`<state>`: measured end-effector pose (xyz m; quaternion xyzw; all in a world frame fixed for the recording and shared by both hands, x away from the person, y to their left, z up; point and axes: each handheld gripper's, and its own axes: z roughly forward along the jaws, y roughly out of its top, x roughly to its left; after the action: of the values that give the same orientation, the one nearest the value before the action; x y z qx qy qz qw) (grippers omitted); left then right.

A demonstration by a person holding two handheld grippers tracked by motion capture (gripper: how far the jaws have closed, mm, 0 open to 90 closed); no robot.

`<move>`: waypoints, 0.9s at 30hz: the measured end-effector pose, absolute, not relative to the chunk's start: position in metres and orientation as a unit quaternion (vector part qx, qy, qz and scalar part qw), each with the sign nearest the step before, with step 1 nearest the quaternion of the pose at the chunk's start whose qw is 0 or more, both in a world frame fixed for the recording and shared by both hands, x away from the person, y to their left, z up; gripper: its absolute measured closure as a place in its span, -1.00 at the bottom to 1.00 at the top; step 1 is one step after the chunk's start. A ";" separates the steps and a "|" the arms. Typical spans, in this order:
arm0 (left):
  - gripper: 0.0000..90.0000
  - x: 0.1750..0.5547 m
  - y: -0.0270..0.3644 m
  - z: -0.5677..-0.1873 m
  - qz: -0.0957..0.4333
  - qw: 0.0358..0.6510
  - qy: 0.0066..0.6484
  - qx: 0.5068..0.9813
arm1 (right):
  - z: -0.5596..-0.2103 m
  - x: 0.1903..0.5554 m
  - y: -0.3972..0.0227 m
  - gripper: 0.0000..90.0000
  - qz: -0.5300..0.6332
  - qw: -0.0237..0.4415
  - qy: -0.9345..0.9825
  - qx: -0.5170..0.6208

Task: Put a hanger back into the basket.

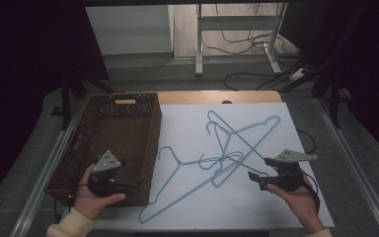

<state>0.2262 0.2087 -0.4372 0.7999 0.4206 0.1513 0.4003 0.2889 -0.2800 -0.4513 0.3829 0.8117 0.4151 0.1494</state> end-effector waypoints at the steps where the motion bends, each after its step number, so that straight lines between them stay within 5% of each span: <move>1: -0.72 0.226 0.209 -0.437 0.151 0.401 0.421 0.799 | -0.452 0.290 -0.280 -0.60 0.415 0.151 0.811 0.383; 27: -0.72 0.222 0.208 -0.439 0.153 0.396 0.415 0.805 | -0.456 0.293 -0.261 -0.54 0.383 0.130 0.818 0.408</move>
<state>0.2216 0.2084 -0.4392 0.8049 0.4149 0.1529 0.3958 0.2931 -0.2610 -0.4557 0.4084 0.8184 0.3829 0.1297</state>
